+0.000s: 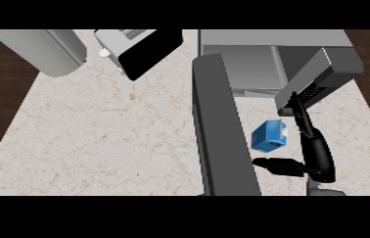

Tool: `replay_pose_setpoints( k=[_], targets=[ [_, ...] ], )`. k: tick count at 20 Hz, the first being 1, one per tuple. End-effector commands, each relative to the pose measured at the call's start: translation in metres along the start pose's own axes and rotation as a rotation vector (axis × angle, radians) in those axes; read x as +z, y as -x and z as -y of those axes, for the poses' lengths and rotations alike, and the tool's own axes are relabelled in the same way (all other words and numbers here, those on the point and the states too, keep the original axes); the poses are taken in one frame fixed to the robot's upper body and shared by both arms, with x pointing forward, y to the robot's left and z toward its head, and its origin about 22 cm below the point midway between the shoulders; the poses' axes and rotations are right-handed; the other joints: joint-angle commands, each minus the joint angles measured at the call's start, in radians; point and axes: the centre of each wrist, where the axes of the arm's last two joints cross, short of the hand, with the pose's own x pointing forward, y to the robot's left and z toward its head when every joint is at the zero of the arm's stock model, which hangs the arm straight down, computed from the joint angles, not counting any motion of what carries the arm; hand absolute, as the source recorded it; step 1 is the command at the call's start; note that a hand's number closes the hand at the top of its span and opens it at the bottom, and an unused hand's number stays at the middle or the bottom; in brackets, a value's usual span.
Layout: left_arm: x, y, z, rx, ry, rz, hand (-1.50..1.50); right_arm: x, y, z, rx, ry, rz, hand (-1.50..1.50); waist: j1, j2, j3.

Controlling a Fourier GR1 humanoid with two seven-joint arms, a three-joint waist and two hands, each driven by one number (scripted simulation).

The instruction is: Pick up the milk, place it into the microwave and close the microwave

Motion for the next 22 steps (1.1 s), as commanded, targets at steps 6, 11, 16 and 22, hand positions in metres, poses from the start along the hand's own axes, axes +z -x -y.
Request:
replay_pose_setpoints(
  k=[6,11,16,22],
  targets=[
    [0.020,-0.004,-0.009,0.008,-0.004,-0.002,-1.50,0.005,0.044,-0.005,-0.037,-0.084,-0.033,-1.50,0.003,0.000,0.000],
    [0.016,-0.001,-0.006,0.003,-0.014,-0.002,-1.50,0.026,0.070,-0.015,-0.004,-0.101,-0.051,-1.50,0.000,0.001,0.000],
    [0.015,0.004,-0.010,0.011,-0.011,-0.007,-1.50,0.024,0.086,-0.004,0.081,-0.061,-0.045,-1.50,0.001,0.001,0.001],
    [0.010,-0.005,-0.005,0.003,-0.010,0.008,-1.50,0.021,0.096,-0.013,0.274,-0.103,-0.011,1.50,0.005,0.003,0.001]
  ],
)
